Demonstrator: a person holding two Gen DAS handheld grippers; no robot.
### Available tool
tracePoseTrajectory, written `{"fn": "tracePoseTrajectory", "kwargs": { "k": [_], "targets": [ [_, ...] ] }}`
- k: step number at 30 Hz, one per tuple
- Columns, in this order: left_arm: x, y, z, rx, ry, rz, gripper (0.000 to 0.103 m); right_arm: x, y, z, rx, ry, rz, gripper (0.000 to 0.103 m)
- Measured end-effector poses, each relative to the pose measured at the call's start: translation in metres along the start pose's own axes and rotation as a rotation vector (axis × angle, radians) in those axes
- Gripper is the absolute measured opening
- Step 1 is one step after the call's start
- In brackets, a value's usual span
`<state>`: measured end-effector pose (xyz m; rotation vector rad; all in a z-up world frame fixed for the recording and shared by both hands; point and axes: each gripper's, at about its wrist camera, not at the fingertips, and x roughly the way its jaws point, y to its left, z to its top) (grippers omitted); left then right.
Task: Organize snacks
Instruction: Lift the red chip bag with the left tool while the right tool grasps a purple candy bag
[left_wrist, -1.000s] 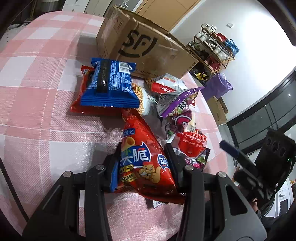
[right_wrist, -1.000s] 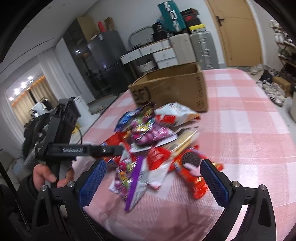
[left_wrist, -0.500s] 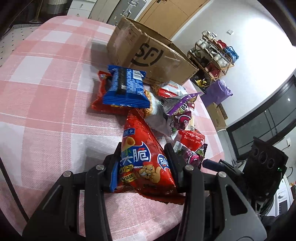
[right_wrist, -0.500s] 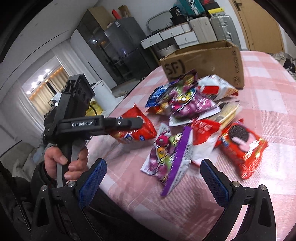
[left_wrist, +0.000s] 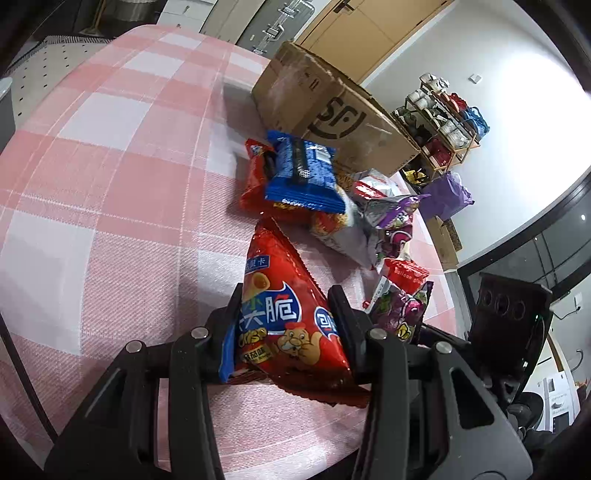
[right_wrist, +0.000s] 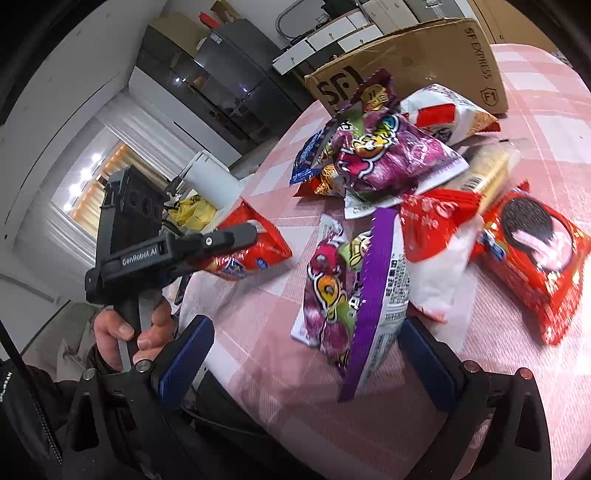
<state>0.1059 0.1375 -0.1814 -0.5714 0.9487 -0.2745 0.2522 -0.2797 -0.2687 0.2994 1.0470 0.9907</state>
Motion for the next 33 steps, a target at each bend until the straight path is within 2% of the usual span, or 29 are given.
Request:
{"fn": "tracePoseTrajectory", "kwargs": {
  "k": [2,4,5,6,9,17,25,33],
  "targets": [
    [0.0,0.003,0.0,-0.007,0.002,0.006,0.04,0.004,-0.001,0.004,0.006,-0.006,0.004,0.101],
    [-0.001,0.005,-0.001,-0.013,0.003,0.01,0.04,0.007,-0.001,0.008,0.006,-0.007,-0.004,0.092],
    [-0.001,0.006,-0.002,-0.014,0.003,0.012,0.04,0.011,0.0,0.01,0.004,-0.004,-0.007,0.08],
    [-0.001,0.007,-0.002,-0.016,0.004,0.015,0.04,0.014,0.0,0.011,0.006,0.004,-0.004,0.063],
    [-0.002,0.009,-0.002,-0.02,0.003,0.02,0.04,0.021,0.004,0.011,-0.002,0.034,-0.016,0.041],
    [-0.009,0.004,-0.001,-0.01,-0.007,0.033,0.04,0.023,0.014,0.007,-0.048,0.043,-0.028,0.039],
    [-0.023,-0.011,0.004,0.036,-0.036,0.072,0.04,0.0,0.016,0.016,-0.064,-0.058,0.002,0.039],
    [-0.034,-0.046,0.026,0.15,-0.066,0.128,0.04,-0.036,0.02,0.043,-0.098,-0.168,0.006,0.039]
  ]
}}
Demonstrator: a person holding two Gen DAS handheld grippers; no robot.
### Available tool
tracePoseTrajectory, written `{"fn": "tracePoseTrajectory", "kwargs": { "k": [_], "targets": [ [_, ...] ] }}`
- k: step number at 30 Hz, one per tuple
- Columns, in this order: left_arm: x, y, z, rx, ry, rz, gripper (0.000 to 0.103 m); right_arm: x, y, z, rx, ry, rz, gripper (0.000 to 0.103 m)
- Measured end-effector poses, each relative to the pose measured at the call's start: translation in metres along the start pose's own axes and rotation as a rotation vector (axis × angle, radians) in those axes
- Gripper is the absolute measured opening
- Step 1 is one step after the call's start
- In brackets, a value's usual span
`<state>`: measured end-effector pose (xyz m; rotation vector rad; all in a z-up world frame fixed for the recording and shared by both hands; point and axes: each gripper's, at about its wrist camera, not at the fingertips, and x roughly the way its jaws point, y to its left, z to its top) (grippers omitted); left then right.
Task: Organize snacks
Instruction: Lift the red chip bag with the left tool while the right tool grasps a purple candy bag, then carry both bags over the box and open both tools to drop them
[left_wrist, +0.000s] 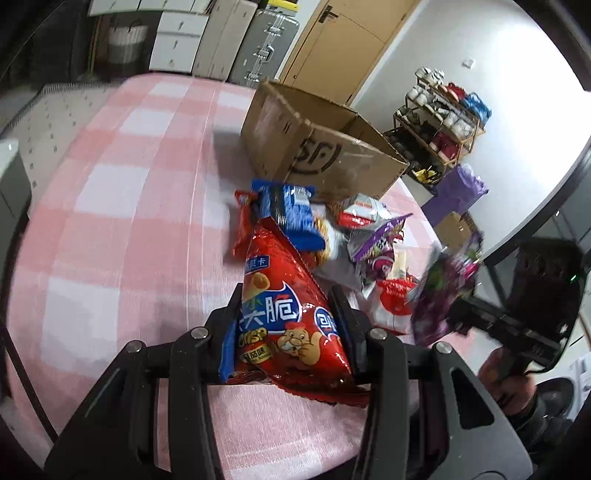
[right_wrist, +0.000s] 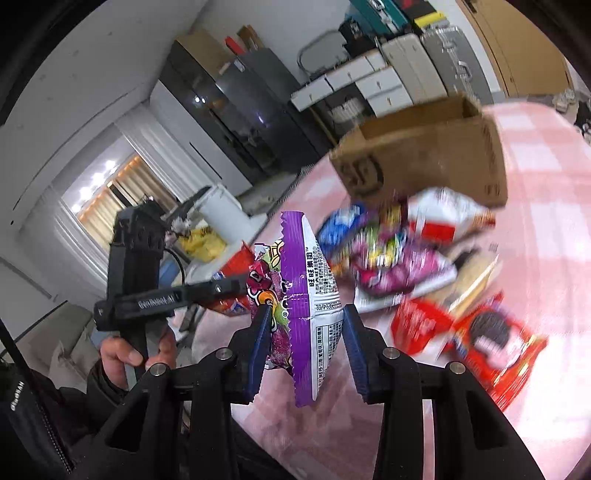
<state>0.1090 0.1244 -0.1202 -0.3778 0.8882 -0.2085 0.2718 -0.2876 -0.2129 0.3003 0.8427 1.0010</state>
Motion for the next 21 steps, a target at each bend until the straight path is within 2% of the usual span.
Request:
{"fn": "tracePoseTrajectory", "kwargs": {
  "k": [13,21],
  "targets": [
    [-0.018,-0.034,0.076,0.113,-0.075,0.024,0.04,-0.039,-0.016,0.074,-0.052,-0.137,-0.026,0.039],
    [-0.021,-0.055,0.124,0.152,-0.09,0.029,0.04,-0.056,-0.024,0.121,-0.085,-0.172,-0.042,0.039]
  ]
}}
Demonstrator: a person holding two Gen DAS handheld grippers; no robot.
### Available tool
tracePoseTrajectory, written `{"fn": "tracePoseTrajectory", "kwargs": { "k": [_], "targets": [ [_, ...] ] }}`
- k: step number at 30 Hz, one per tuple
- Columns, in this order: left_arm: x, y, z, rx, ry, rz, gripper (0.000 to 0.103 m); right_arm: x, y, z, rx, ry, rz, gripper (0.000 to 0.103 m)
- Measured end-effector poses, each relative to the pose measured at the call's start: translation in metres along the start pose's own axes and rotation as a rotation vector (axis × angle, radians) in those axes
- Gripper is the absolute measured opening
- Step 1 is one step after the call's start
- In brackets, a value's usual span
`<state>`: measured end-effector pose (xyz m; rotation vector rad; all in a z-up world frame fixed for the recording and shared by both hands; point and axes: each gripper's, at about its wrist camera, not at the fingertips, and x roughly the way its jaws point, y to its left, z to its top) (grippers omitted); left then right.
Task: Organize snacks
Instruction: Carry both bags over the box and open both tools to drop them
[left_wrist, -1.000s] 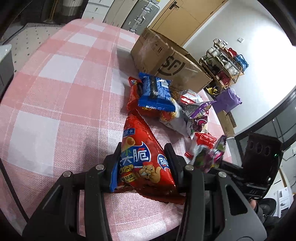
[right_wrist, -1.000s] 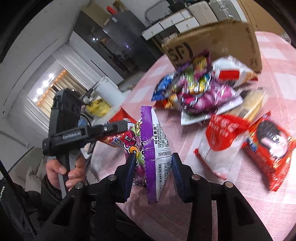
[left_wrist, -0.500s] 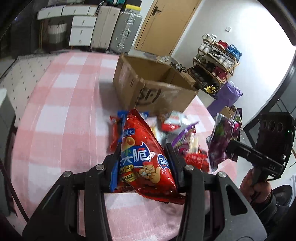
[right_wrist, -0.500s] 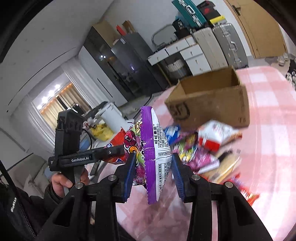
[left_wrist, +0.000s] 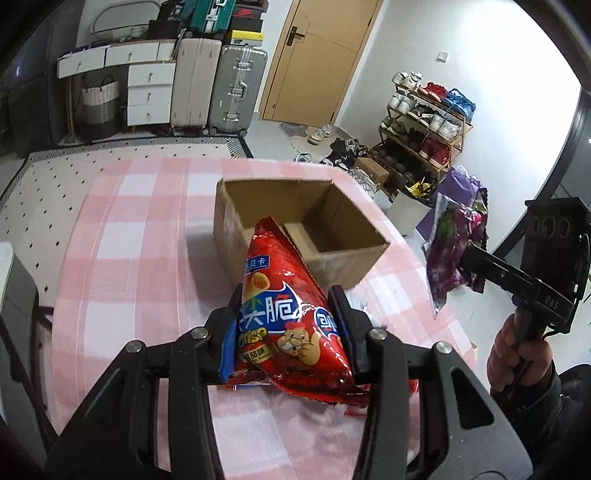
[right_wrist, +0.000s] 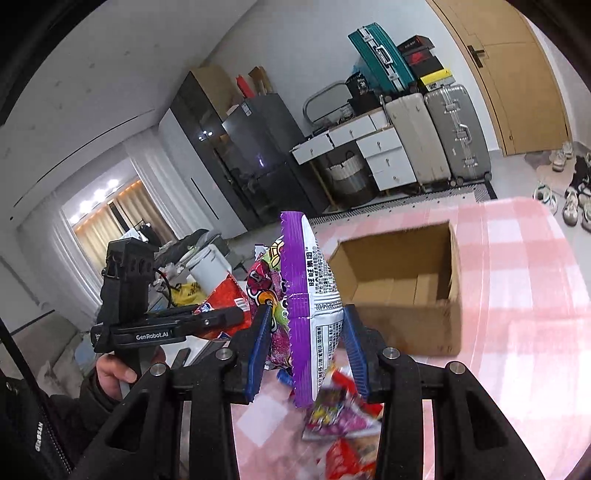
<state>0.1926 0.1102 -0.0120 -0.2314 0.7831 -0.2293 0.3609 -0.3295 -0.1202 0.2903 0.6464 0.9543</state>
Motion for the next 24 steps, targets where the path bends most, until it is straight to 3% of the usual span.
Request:
{"fn": "tracePoseTrajectory", "kwargs": {
  "k": [14,24],
  "targets": [
    [0.025,-0.031,0.097,0.06,-0.01,-0.009,0.04,0.016,-0.007,0.087,-0.061,-0.016,-0.044,0.039],
    [0.087,-0.023,0.121,0.028,0.052,-0.009,0.04,0.055,-0.037,0.107,-0.05,0.022,-0.11,0.039]
  ]
}}
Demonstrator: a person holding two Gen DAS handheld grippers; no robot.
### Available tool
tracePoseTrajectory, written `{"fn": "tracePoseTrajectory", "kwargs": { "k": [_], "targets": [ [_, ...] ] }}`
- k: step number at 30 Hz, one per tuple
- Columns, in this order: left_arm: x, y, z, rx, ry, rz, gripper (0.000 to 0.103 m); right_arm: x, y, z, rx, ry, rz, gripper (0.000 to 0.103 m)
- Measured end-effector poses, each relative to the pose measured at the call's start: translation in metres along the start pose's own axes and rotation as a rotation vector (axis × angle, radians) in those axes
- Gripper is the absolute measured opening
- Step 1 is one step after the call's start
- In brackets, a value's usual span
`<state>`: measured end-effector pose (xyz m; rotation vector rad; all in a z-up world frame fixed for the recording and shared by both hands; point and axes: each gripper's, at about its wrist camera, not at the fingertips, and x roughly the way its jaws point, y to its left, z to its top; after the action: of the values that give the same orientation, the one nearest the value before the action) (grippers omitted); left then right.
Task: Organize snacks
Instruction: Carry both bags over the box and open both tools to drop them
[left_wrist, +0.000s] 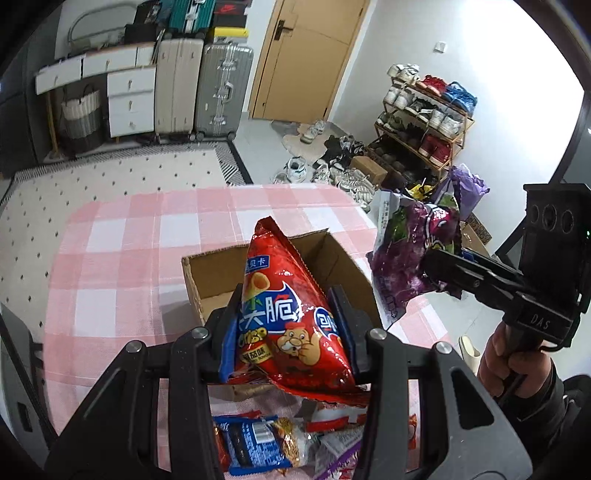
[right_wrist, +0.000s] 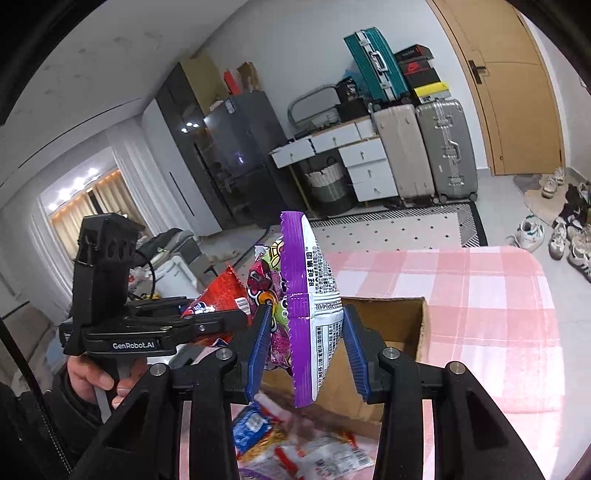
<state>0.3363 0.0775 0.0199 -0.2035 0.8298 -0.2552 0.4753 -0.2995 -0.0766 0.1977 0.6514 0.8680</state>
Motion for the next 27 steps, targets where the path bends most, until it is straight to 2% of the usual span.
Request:
{"fn": "tracePoseTrajectory", "kwargs": {
  "k": [4,12,20,21,22,23,24,25,27],
  "targets": [
    [0.033,0.008,-0.004,-0.023,0.05,-0.008,0.04,0.023,-0.017,-0.005,0.021,0.034,-0.018,0.039],
    [0.08,0.022,-0.014,-0.036,0.096,-0.008,0.04,0.057,-0.04,-0.026,0.022,0.092,-0.07,0.039],
    [0.103,0.028,-0.014,-0.047,0.104,-0.019,0.041,0.078,-0.046,-0.035,-0.013,0.121,-0.114,0.039],
    [0.104,0.029,-0.013,-0.048,0.105,-0.012,0.043,0.08,-0.047,-0.036,-0.016,0.121,-0.12,0.044],
    [0.107,0.031,-0.012,-0.049,0.112,-0.004,0.05,0.081,-0.048,-0.036,-0.018,0.121,-0.12,0.049],
    [0.108,0.031,-0.011,-0.051,0.118,-0.002,0.063,0.082,-0.048,-0.036,-0.023,0.118,-0.123,0.06],
    [0.108,0.032,-0.011,-0.056,0.122,0.001,0.067,0.081,-0.048,-0.036,-0.029,0.11,-0.136,0.07],
    [0.108,0.033,-0.012,-0.059,0.122,0.006,0.073,0.081,-0.048,-0.035,-0.032,0.103,-0.144,0.073],
    [0.103,0.034,-0.013,-0.055,0.107,0.01,0.073,0.076,-0.048,-0.034,-0.032,0.085,-0.148,0.073]
  ]
}}
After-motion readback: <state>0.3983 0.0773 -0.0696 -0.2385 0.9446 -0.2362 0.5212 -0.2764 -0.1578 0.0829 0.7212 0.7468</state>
